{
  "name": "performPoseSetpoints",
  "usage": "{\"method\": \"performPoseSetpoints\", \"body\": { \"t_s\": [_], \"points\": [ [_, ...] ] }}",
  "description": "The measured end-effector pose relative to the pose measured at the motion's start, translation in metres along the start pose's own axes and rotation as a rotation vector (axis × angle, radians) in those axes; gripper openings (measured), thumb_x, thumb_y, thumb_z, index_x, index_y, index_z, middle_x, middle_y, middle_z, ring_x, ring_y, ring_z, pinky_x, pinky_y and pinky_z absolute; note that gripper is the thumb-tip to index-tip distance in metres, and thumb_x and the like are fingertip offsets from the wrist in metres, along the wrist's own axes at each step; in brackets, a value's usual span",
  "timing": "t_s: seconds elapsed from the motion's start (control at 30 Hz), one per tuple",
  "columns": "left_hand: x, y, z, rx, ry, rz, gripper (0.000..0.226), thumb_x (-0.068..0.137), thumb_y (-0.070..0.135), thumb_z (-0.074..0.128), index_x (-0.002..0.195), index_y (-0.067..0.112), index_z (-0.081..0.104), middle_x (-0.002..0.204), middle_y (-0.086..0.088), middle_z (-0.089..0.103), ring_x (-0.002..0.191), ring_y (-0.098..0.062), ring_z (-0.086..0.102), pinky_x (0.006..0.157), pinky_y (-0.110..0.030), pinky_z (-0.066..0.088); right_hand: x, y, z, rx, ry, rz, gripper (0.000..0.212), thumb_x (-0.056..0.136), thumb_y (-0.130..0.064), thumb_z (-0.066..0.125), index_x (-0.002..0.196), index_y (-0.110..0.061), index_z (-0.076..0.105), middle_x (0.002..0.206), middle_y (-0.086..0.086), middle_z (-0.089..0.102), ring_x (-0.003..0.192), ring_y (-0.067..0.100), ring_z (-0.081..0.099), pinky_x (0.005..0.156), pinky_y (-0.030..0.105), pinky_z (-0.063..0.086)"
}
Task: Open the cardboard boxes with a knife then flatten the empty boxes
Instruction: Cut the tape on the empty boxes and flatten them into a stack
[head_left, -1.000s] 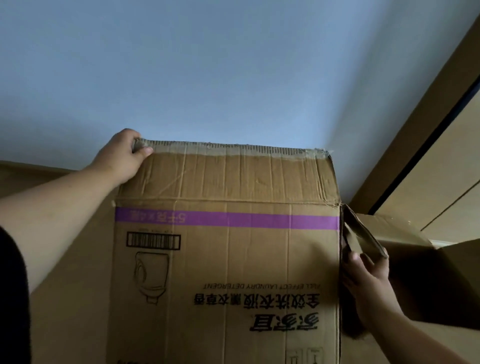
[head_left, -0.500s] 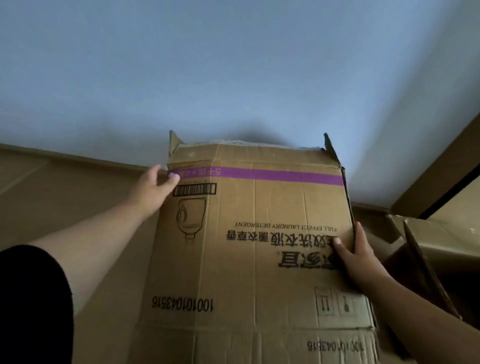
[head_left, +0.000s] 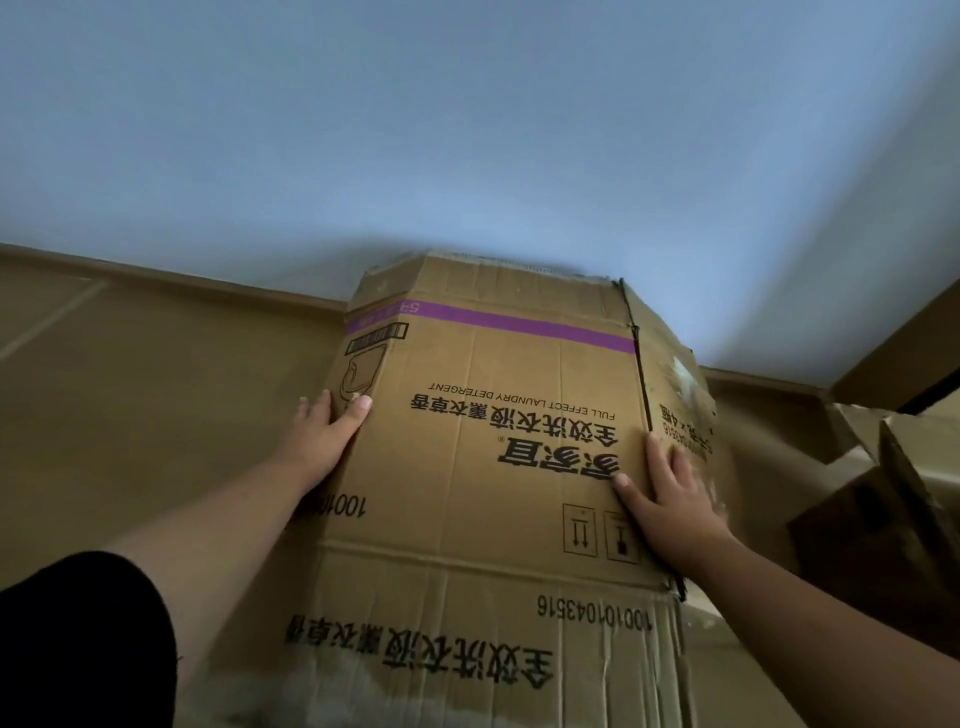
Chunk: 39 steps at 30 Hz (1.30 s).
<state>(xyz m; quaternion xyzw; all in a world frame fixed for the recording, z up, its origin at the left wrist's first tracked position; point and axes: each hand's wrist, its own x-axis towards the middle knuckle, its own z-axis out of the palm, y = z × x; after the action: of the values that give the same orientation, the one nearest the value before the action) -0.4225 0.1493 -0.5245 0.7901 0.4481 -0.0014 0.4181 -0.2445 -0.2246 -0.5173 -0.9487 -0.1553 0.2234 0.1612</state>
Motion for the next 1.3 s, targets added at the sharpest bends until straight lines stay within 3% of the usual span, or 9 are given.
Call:
{"method": "performPoseSetpoints", "body": {
  "t_s": [0.27, 0.5, 0.7, 0.87, 0.97, 1.03, 1.1, 1.17, 1.3],
  "points": [
    [0.010, -0.024, -0.008, -0.061, -0.087, -0.034, 0.096, 0.082, 0.081, 0.044, 0.158, 0.028, 0.018, 0.166, -0.003, 0.011, 0.152, -0.022, 0.009, 0.121, -0.048, 0.009, 0.000, -0.015, 0.031, -0.191, -0.082, -0.011, 0.078, 0.087, -0.079, 0.015, 0.150, -0.047, -0.017, 0.163, 0.003, -0.022, 0.151, 0.023, -0.015, 0.118, 0.059, -0.009],
    [0.017, -0.044, -0.014, -0.151, -0.073, -0.080, 0.066, 0.094, 0.062, 0.048, 0.151, 0.030, 0.039, 0.151, -0.008, 0.045, 0.136, -0.030, 0.043, 0.112, -0.042, 0.031, -0.010, -0.014, 0.067, -0.279, -0.170, -0.132, 0.080, 0.083, -0.079, 0.007, 0.152, -0.044, -0.012, 0.162, 0.003, -0.023, 0.148, 0.020, -0.024, 0.121, 0.049, -0.009],
    [0.016, -0.025, -0.010, 0.031, -0.079, 0.120, 0.055, 0.104, 0.046, 0.038, 0.156, 0.033, 0.025, 0.164, 0.003, 0.019, 0.150, -0.019, 0.017, 0.120, -0.038, 0.013, -0.020, 0.002, 0.080, -0.200, -0.057, -0.084, 0.066, 0.099, -0.063, 0.021, 0.154, -0.042, -0.008, 0.164, -0.002, -0.016, 0.147, 0.015, -0.020, 0.122, 0.046, -0.009],
    [0.013, -0.028, 0.005, 0.011, -0.067, 0.170, 0.054, 0.105, 0.042, 0.034, 0.156, 0.031, 0.022, 0.165, 0.001, 0.015, 0.151, -0.017, 0.013, 0.123, -0.037, 0.007, -0.041, 0.021, 0.075, -0.097, 0.044, -0.083, 0.063, 0.101, -0.057, 0.028, 0.156, -0.039, 0.004, 0.165, -0.008, -0.004, 0.151, 0.013, -0.008, 0.122, 0.041, -0.006],
    [0.011, -0.028, 0.011, 0.033, -0.063, 0.177, 0.054, 0.105, 0.043, 0.033, 0.156, 0.030, 0.021, 0.165, -0.001, 0.014, 0.151, -0.016, 0.012, 0.121, -0.034, 0.007, -0.054, 0.027, 0.063, 0.081, 0.218, -0.081, 0.055, 0.101, -0.046, 0.041, 0.153, -0.033, 0.029, 0.158, -0.010, 0.024, 0.150, 0.019, 0.017, 0.122, 0.044, 0.014],
    [0.009, -0.025, 0.012, 0.016, -0.053, 0.174, 0.054, 0.104, 0.046, 0.033, 0.156, 0.032, 0.022, 0.165, 0.000, 0.015, 0.152, -0.016, 0.011, 0.121, -0.035, 0.007, -0.068, 0.039, 0.056, 0.349, 0.425, 0.084, 0.041, 0.100, -0.037, 0.047, 0.139, -0.026, 0.050, 0.144, -0.002, 0.049, 0.132, 0.021, 0.045, 0.110, 0.049, 0.039],
    [0.007, -0.025, 0.012, 0.003, -0.042, 0.157, 0.055, 0.103, 0.050, 0.034, 0.155, 0.035, 0.024, 0.165, 0.000, 0.017, 0.151, -0.017, 0.013, 0.121, -0.039, 0.008, -0.083, 0.059, 0.059, 0.573, 0.537, 0.390, 0.024, 0.100, -0.032, 0.049, 0.120, -0.024, 0.059, 0.114, 0.003, 0.063, 0.098, 0.018, 0.061, 0.086, 0.044, 0.054],
    [0.004, -0.025, 0.013, -0.010, -0.034, 0.153, 0.056, 0.102, 0.052, 0.035, 0.154, 0.035, 0.026, 0.163, -0.001, 0.022, 0.151, -0.019, 0.017, 0.122, -0.042, 0.011, -0.095, 0.076, 0.071, 0.782, 0.458, 0.723, 0.020, 0.096, -0.030, 0.050, 0.100, -0.015, 0.062, 0.090, 0.006, 0.063, 0.076, 0.020, 0.059, 0.070, 0.039, 0.051],
    [-0.009, -0.015, 0.016, 0.028, 0.027, 0.145, 0.055, 0.103, 0.049, 0.037, 0.154, 0.029, 0.032, 0.159, -0.005, 0.032, 0.146, -0.028, 0.029, 0.117, -0.044, 0.023, -0.108, 0.076, 0.107, 1.325, 0.082, 1.016, 0.032, 0.095, -0.041, 0.061, 0.107, -0.012, 0.055, 0.101, 0.016, 0.068, 0.093, 0.032, 0.066, 0.090, 0.048, 0.055]
  ]
}}
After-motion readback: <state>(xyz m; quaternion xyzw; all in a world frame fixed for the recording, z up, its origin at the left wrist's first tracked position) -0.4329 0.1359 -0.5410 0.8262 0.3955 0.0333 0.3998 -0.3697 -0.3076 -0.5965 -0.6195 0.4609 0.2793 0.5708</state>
